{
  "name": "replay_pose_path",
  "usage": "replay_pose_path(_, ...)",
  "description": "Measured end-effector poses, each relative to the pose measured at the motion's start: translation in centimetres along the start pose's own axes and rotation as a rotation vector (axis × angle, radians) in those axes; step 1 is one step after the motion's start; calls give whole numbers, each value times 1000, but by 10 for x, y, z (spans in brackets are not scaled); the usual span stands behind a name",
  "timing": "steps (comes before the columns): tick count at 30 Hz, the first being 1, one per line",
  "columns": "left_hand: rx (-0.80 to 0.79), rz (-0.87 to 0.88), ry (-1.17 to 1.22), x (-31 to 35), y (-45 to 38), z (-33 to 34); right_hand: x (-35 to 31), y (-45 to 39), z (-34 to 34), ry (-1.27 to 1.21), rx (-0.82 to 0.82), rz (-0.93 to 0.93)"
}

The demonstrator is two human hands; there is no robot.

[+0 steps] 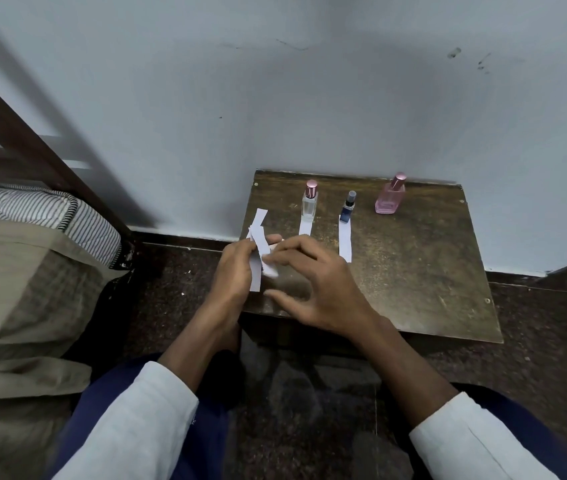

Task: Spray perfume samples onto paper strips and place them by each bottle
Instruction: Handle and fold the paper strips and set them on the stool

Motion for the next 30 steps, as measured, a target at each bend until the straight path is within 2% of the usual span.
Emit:
replay_pose_path(5,-18,-44,14,-4,-2,4,-4,1,8,136,138,-99)
replay_pose_path(11,11,-60,34,-5,-4,7,2,4,8,76,167,12)
replay_pose_path(15,-5,-42,32,-6,-1,11,3,2,4,-87,194,226)
replay_pose_path(20,-6,-83,79,-8,-1,11,3,1,1,-396,161,404)
replay_pose_path(23,-62,-156,197,-7,2,14,6,1,1,-552,156,479)
replay_pose_path(30,-174,-98,171,-1,10,18,15,3,1,-818,253,640)
Point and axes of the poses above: each hand's wrist, its own y-axis away from the middle knuckle, its own z-axis out of the palm, x = y × z, the point moved 1 cm from there along -y, towards the middle knuckle, and after that the axes turned 8 degrees about -z, right-handed, at the moved point
